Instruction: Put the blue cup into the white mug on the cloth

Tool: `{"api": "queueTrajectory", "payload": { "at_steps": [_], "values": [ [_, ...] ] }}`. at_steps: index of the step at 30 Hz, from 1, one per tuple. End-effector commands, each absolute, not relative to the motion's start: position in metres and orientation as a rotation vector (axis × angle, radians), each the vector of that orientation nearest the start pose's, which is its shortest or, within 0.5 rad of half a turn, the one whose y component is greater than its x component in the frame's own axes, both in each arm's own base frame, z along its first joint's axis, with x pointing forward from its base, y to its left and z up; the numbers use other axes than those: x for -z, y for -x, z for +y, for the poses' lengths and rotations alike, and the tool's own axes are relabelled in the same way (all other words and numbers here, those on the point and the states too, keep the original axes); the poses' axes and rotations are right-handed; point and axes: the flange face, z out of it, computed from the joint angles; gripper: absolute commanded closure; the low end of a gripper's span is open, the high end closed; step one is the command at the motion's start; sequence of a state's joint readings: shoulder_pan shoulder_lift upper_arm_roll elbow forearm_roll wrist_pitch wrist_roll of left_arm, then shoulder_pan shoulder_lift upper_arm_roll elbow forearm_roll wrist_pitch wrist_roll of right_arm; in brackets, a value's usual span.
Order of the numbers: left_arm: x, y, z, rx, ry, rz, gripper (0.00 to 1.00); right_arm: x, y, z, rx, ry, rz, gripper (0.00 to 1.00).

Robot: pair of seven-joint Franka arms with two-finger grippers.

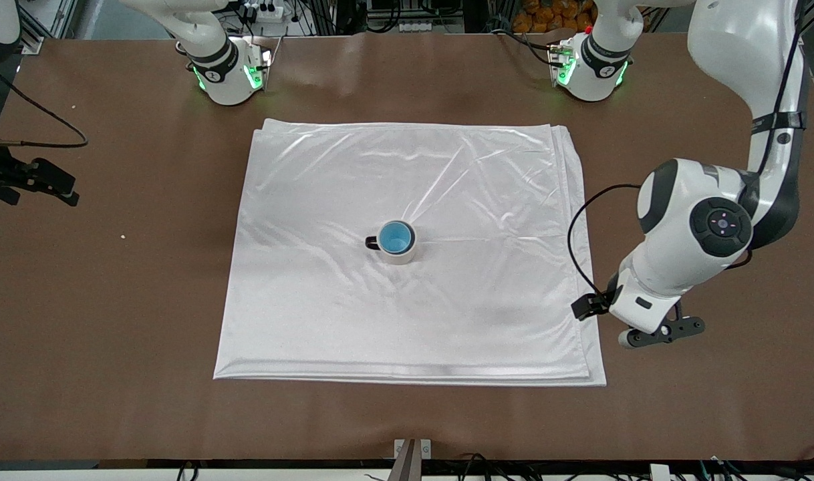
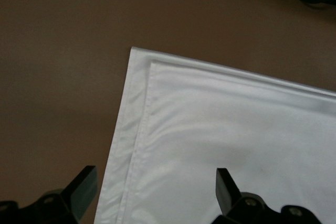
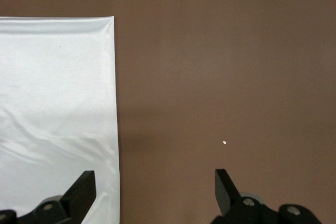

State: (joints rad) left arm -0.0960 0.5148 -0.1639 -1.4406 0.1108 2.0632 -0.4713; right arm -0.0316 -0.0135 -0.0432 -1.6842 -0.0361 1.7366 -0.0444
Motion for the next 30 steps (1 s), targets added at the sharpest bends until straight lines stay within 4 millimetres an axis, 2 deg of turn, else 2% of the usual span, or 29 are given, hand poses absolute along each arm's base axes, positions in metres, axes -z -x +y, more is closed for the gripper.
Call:
{"api": "queueTrajectory", "payload": {
  "at_steps": [1,6,12,17,21,23,28,30],
  "values": [
    [-0.426,-0.687,-0.137,0.162,3.129,-0.255,0.0,-0.597,-0.568,-0.05,0.122,3.16,0.079,0.0],
    [-0.433,-0.686,-0.11,0.126,3.118,-0.246,0.0,-0.597,-0.568,-0.05,0.124,3.161,0.079,0.0],
    [-0.453,-0.682,-0.096,0.11,3.148,-0.311,0.0,-0.595,-0.569,-0.047,0.129,3.163,0.071,0.0],
    [-0.494,-0.665,-0.091,0.096,3.157,-0.304,0.0,-0.595,-0.569,-0.048,0.129,3.163,0.073,0.0],
    [-0.52,-0.645,-0.088,0.02,3.131,-0.071,0.0,-0.595,-0.569,-0.047,0.129,3.163,0.069,0.0],
    [-0.529,-0.636,-0.08,-0.022,3.116,0.033,0.0,-0.595,-0.569,-0.048,0.129,3.163,0.073,0.0],
    [-0.554,-0.621,-0.071,-0.04,3.119,0.036,0.0,-0.596,-0.569,-0.048,0.132,3.163,0.071,0.0],
    [-0.573,-0.612,-0.068,-0.014,3.117,0.019,0.0,-0.595,-0.569,-0.047,0.129,3.163,0.069,0.0]
  ]
}}
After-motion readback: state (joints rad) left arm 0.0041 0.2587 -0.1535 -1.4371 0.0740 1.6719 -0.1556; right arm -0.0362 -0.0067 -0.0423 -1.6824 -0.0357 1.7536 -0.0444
